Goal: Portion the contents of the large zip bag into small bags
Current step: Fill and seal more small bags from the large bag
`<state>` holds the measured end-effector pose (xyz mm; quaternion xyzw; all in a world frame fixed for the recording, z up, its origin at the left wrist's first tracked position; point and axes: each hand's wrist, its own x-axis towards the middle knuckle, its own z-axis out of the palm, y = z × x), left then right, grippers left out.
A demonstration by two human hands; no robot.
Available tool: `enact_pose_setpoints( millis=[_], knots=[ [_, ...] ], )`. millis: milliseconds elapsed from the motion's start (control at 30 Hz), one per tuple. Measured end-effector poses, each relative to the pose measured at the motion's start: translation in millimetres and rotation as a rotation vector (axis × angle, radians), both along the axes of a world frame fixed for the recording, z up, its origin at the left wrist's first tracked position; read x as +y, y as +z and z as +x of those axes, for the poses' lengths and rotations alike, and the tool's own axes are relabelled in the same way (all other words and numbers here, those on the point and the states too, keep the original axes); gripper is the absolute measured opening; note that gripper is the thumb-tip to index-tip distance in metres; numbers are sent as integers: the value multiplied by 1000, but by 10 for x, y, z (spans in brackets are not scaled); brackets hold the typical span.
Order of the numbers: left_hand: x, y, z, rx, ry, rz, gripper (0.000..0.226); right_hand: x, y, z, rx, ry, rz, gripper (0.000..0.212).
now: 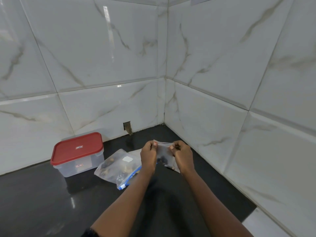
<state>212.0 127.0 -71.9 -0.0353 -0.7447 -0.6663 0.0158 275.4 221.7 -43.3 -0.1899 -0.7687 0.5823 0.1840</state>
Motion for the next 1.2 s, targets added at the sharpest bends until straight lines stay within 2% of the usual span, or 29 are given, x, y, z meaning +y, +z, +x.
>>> enact_pose_setpoints(
  millis=[133,300,433,533,667,833,1067,1200],
  knots=[
    [43,29,-11,47,-61,5,20,107,-13,-44,-34,-8,49,12],
    [63,-18,42,20,-188,172,17,139,13,-69,-56,-90,102,18],
    [69,-36,65,17,-236,183,6,134,14,-58,-63,-136,71,21],
    [74,-27,53,24,-219,163,6,151,-13,-43,-48,-77,46,15],
    [94,-11,51,64,-210,107,10,147,2,-52,-45,-17,126,10],
    [106,-25,86,61,-243,158,5,144,22,-43,-21,-96,176,17],
    [136,-53,92,22,-269,141,2,187,4,-35,-57,3,249,12],
    [189,10,107,35,-327,157,8,221,16,-21,-94,-25,277,14]
  ],
)
